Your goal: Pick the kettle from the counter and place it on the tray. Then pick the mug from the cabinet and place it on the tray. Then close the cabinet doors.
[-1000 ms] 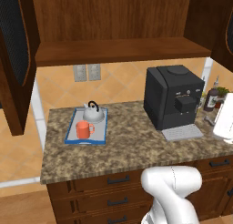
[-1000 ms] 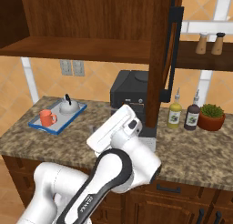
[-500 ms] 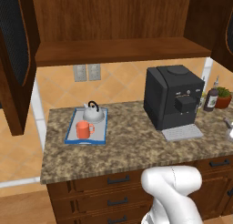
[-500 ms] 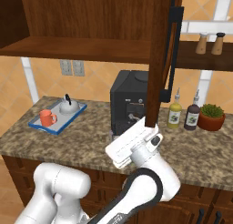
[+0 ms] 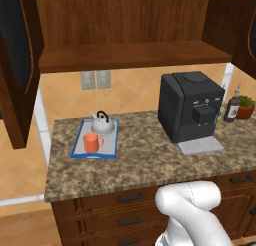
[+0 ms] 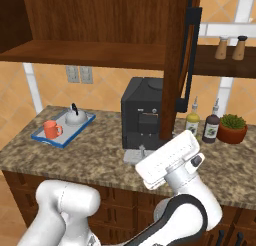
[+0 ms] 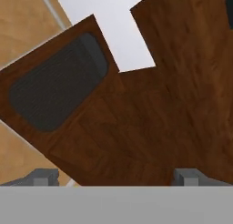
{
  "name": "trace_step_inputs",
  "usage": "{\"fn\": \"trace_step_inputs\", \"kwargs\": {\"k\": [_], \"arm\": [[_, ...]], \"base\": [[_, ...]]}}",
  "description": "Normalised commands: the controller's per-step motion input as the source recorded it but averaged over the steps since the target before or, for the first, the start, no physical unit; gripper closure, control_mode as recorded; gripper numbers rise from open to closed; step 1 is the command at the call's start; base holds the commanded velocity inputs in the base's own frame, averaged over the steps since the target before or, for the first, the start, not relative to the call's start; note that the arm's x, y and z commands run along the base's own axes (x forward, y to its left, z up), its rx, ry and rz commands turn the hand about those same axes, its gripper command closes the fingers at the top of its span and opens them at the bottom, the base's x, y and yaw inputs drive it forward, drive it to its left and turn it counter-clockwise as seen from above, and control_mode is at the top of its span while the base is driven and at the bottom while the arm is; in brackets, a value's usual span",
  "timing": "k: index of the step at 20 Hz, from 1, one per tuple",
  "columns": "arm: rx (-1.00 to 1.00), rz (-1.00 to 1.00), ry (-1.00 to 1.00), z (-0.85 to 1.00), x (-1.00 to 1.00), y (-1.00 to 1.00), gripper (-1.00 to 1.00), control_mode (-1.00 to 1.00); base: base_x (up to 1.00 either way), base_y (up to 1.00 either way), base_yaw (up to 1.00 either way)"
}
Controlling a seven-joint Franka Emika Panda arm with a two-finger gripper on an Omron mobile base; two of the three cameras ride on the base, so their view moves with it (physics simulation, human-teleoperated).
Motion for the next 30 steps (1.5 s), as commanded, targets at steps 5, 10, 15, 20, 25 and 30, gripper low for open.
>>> {"fn": "trace_step_inputs", "kwargs": {"k": [5,10,15,20,25,30], "arm": [[0.0,0.0,-0.02,0.65,-0.15,-0.36,-1.0,-1.0],[-0.04,0.0,-0.09,0.72,-0.11,0.04,-1.0,-1.0],[-0.13,0.0,-0.14,0.73,-0.04,0.36,-1.0,-1.0],[-0.18,0.0,-0.11,0.78,0.0,0.7,-1.0,-1.0],[-0.2,-0.05,-0.07,0.81,0.03,0.86,-1.0,-1.0],[-0.23,-0.09,0.0,0.94,0.16,0.82,-1.0,-1.0]], "base": [[0.0,0.0,0.0],[0.0,0.0,0.0],[0.0,0.0,0.0],[0.0,0.0,0.0],[0.0,0.0,0.0],[0.0,0.0,0.0]]}}
